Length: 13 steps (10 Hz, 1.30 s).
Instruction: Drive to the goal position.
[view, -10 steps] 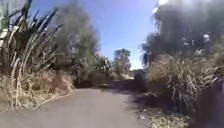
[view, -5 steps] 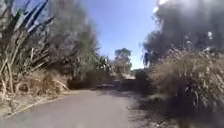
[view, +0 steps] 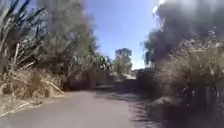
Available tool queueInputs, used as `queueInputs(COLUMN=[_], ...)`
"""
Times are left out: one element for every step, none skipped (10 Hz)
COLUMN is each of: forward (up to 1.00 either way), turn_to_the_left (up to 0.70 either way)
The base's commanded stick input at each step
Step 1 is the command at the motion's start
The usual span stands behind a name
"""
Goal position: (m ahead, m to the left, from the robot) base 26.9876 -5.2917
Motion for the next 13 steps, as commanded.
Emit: queueInputs(forward=[1.0, 1.0, 1.0, 1.0, 1.0, 1.0, 1.0, 1.0, 1.0, 1.0, 1.0, 1.0, 1.0], turn_to_the_left=[-0.13, -0.27, -0.4, -0.26, -0.11, 0.0, 0.0, 0.0, 0.0, 0.0, 0.0, -0.02, -0.09])
